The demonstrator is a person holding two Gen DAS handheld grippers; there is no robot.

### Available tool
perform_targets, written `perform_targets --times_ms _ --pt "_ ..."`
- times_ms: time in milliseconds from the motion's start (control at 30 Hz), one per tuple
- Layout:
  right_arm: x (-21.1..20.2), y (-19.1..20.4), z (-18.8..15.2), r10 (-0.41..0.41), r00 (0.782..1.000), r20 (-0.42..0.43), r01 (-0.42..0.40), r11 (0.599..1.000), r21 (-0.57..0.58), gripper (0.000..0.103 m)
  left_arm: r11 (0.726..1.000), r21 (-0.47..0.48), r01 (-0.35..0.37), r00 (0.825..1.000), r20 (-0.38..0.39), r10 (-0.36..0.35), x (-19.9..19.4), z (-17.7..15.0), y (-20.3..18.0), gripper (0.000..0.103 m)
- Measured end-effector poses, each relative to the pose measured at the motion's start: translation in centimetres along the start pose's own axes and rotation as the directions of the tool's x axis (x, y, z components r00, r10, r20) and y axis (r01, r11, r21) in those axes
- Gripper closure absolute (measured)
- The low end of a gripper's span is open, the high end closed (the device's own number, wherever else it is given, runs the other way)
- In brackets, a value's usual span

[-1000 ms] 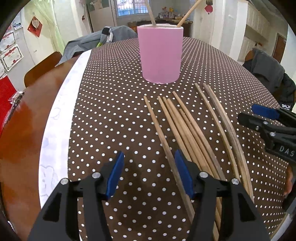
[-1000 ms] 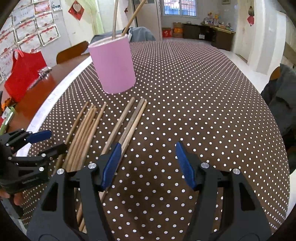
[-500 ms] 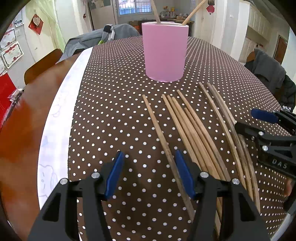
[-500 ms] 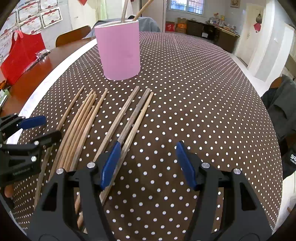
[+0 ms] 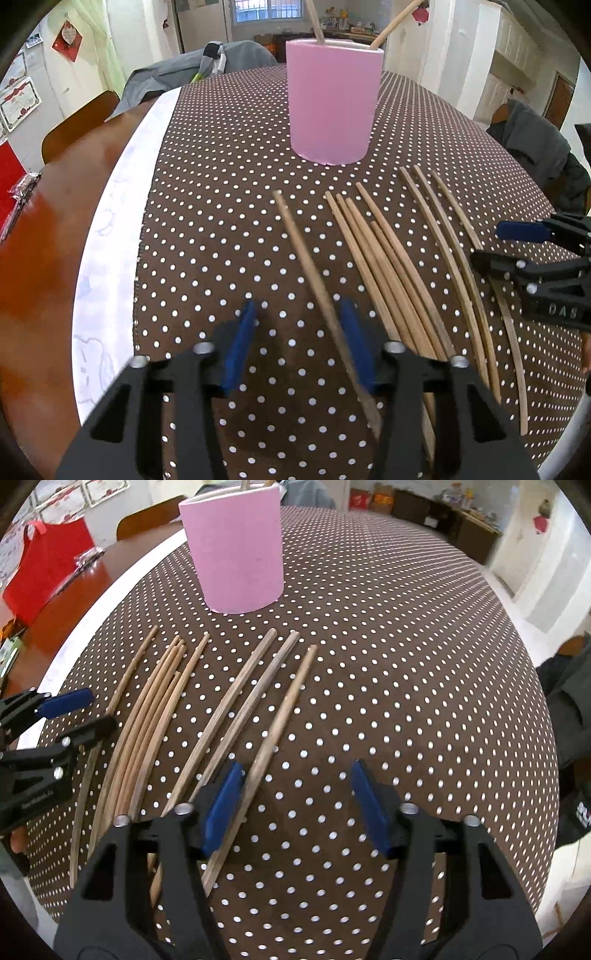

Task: Organize utensils
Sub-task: 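Close the left tool on another chopstick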

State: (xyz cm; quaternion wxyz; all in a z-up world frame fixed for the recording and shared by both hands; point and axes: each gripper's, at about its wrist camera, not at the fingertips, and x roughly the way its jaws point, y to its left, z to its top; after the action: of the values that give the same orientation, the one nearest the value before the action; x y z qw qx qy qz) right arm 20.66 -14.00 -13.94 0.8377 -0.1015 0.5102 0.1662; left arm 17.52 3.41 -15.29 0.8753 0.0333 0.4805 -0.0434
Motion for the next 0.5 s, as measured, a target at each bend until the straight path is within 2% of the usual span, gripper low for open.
perform_targets --times_ms 67,133,233,300,400,500 --pt "0.1 -0.6 0.8 0.037 0.999 -0.019 -0.037 0.999 0.003 0.074 1.0 -0.007 0.003 1.0 -0.008 -0.003 0.1 0.4 0.1 0.081" --pt "0.1 -1.0 1.4 0.059 0.997 -0.046 -0.059 0.998 0.002 0.08 1.0 -0.01 0.007 1.0 -0.018 -0.007 0.2 0.7 0.2 0.09" --pt "0.4 -2.3 2.2 0.115 0.991 -0.066 -0.113 0.993 0.038 0.09 0.999 -0.027 0.018 1.0 -0.025 -0.019 0.4 0.9 0.6 0.096" --pt "0.5 -3.5 2.2 0.154 0.986 -0.066 -0.149 0.986 0.07 0.096 0.999 -0.044 0.03 0.999 -0.018 -0.031 0.5 1.0 0.8 0.097" --pt "0.5 -5.1 2.0 0.213 0.976 -0.046 -0.206 0.971 0.121 0.097 0.996 -0.061 0.071 0.997 0.007 -0.071 0.3 0.9 0.8 0.097" --pt "0.0 -6.7 1.4 0.238 0.971 -0.014 -0.233 0.961 0.151 0.097 0.994 -0.063 0.093 0.994 0.059 -0.089 -0.7 1.0 0.7 0.097"
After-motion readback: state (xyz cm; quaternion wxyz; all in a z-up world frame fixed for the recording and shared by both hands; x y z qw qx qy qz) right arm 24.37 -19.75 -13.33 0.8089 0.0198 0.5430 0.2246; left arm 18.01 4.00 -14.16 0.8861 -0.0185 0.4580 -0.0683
